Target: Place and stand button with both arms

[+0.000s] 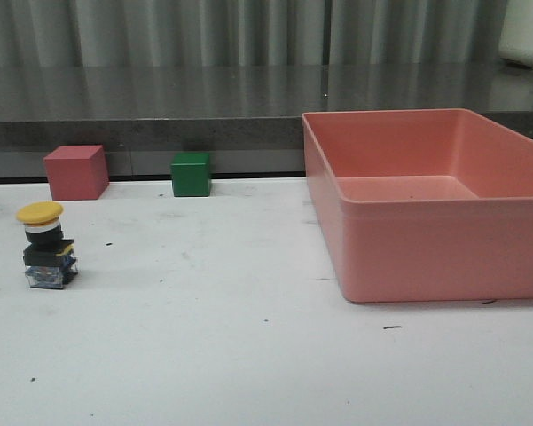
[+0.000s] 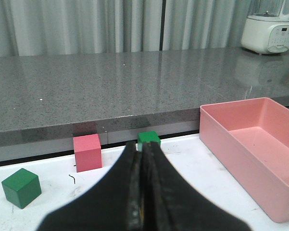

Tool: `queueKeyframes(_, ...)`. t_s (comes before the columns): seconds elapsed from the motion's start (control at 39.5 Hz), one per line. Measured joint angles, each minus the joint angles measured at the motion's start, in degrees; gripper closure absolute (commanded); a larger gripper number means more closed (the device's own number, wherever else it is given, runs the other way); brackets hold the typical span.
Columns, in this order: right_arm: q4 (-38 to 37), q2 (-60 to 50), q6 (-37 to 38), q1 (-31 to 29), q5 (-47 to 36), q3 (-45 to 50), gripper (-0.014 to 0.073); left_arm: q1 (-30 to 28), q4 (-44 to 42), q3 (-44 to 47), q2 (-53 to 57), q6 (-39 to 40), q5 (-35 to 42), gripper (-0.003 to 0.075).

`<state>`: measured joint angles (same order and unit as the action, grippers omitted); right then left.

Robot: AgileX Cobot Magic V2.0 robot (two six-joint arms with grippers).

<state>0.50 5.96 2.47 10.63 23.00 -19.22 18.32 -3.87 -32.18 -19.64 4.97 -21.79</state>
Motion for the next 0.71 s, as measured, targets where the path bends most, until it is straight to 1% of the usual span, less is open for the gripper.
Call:
queueKeyframes(0.15,0.0,0.0,0.0,0.0,0.0,0.0,0.0664,0.0,1.7,2.0,0.4,0.0,2.3,0.0740)
queueKeyframes(0.3,0.0,0.0,0.0,0.0,0.0,0.0,0.0664,-1.0,2.5,7.4,4.8,0.0,4.1,0.0740)
queueKeyframes(0.38,0.0,0.0,0.0,0.0,0.0,0.0,0.0664,-3.0,3.1,10.9,8.3,0.0,4.1,0.0740)
queueKeyframes(0.61,0.0,0.0,0.0,0.0,0.0,0.0,0.0664,-12.1,5.5,20.8,18.2,0.0,4.1,0.0740)
queueKeyframes(0.71,0.0,0.0,0.0,0.0,0.0,0.0,0.0664,-15.2,6.1,24.8,19.8,0.0,4.4,0.0740)
